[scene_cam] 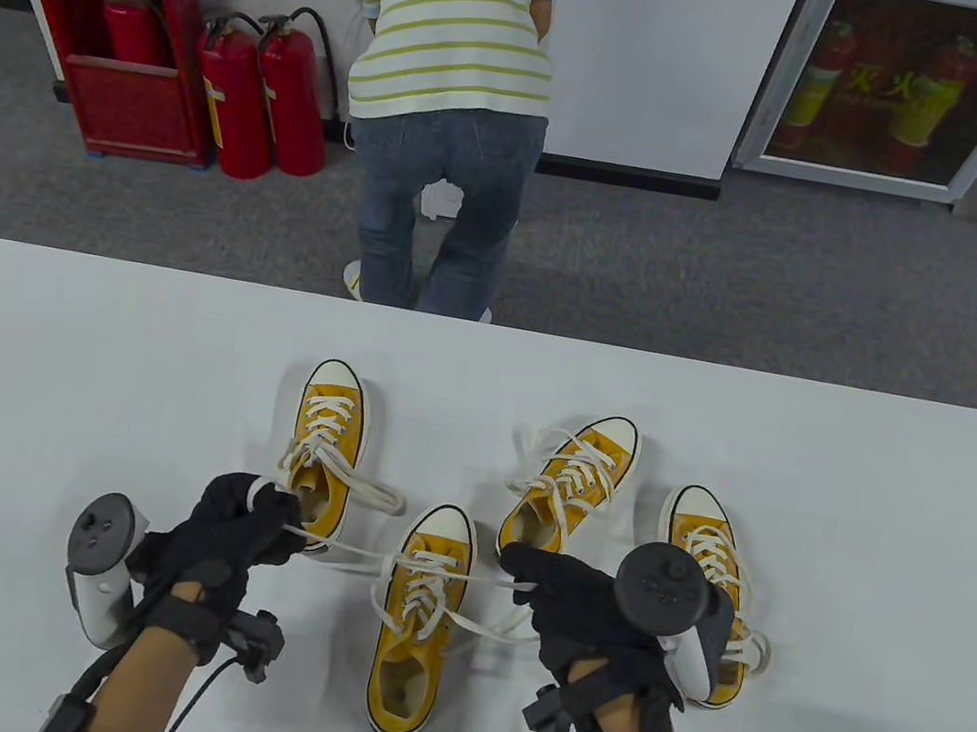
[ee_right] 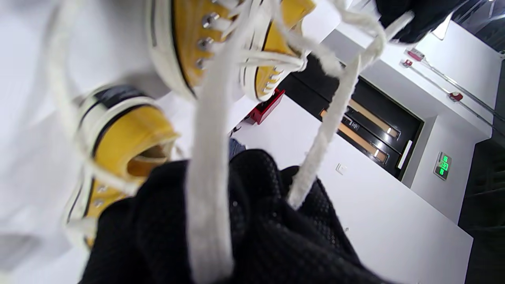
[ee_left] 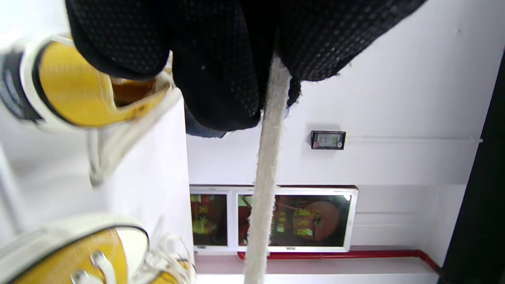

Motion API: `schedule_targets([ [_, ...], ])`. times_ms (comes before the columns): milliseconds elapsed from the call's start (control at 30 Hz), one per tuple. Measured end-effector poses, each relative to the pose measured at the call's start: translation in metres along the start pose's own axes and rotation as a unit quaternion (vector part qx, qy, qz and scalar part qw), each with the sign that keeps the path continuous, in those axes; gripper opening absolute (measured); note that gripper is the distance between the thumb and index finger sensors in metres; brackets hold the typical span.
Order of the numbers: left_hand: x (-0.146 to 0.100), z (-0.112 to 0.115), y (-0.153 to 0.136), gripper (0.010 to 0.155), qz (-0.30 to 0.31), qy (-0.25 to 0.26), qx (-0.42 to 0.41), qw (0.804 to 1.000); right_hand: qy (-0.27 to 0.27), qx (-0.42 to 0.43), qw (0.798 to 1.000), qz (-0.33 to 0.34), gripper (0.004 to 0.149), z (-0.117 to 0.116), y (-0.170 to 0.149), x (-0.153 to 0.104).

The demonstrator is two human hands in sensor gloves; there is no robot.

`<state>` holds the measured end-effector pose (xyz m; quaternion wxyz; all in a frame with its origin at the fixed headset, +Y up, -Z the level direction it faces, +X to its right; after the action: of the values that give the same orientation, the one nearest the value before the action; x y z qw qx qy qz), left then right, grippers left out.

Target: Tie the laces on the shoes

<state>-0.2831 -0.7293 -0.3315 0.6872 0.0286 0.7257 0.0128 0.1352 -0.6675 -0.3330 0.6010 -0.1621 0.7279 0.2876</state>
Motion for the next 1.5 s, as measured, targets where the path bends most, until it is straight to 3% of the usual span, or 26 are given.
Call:
schedule_targets([
  [200,-0.009,-0.028,0.002,0.039,-0.004,0.02,0.127,0.992,-0.047,-0.049,0.997,-0.02,0.047,0.029,-0.024,-0.022],
  [467,-0.015,-0.045,-0.012,0.04,-0.015,0.037,0.168,0.985,-0.1,-0.052,0.992,-0.06,0.045,0.045,-0.072,-0.046],
  [767,-0.018,-0.069,-0.03,0.039,-0.064,0.047,0.251,0.965,-0.112,-0.07,0.984,-0.119,0.042,0.063,-0.103,-0.059],
  [1133,-0.019,-0.075,-0.033,0.04,-0.102,0.045,0.337,0.935,-0.112,-0.16,0.97,-0.144,0.04,0.063,-0.104,-0.06],
  [1367,-0.02,-0.072,-0.03,0.041,-0.085,0.051,0.317,0.943,-0.123,-0.234,0.959,-0.098,0.046,0.046,-0.08,-0.055],
  [1500,-0.021,-0.072,-0.027,0.042,-0.073,0.062,0.285,0.954,-0.111,-0.24,0.962,-0.064,0.049,0.032,-0.056,-0.039],
])
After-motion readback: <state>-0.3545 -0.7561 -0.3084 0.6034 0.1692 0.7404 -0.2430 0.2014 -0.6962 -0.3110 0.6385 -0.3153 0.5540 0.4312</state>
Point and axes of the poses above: the tracker on the back of each hand, its own y axis roughly to the thumb side, its own x axis roughly from the wrist to the fingertips, z = x × y, the point moved 3 cm from there along x, roughly from the wrist to the fingertips, and after that the axes turned 4 degrees about z, right-handed, at the moved point
